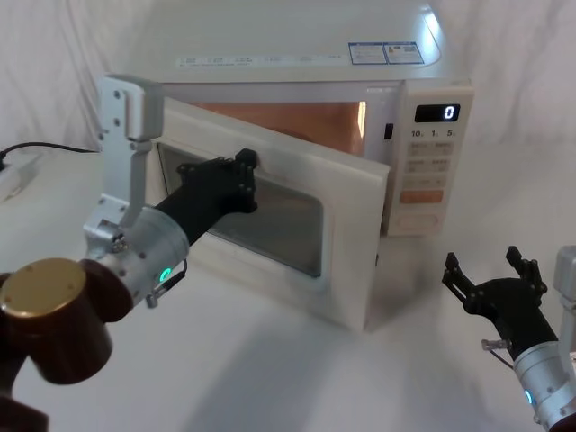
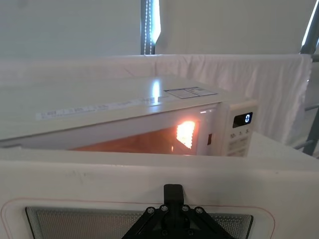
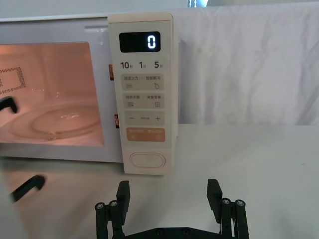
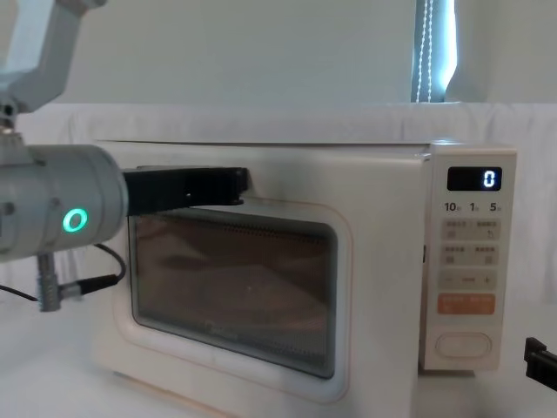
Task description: Press the button to open the microwave door with one hand; close the microwave door with the other hand.
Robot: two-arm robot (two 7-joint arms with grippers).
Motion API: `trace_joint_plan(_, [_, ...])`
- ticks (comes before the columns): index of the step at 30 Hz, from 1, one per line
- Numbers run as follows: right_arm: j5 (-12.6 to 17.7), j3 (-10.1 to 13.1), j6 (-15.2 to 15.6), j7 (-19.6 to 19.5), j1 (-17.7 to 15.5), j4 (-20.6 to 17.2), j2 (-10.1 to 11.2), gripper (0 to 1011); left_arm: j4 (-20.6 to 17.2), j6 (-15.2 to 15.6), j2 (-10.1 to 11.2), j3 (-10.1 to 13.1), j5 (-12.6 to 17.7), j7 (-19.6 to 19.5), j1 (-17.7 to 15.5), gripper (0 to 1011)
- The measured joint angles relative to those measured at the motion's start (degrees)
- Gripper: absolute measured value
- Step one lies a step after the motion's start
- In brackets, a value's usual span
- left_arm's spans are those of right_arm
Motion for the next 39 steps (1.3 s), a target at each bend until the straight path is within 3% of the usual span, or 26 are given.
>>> trace_joint_plan(16, [0.0, 0.0, 0.0, 0.0, 0.0, 0.0, 0.0, 1002, 6.6, -0.9, -5.1, 1.3, 6.2, 1.6, -4.6, 0])
trace_joint_plan(39, [0.0, 0.0, 0.0, 0.0, 0.0, 0.0, 0.0, 1002, 13.7, -1.1, -9.2, 0.1, 11.3, 1.6, -9.1, 0])
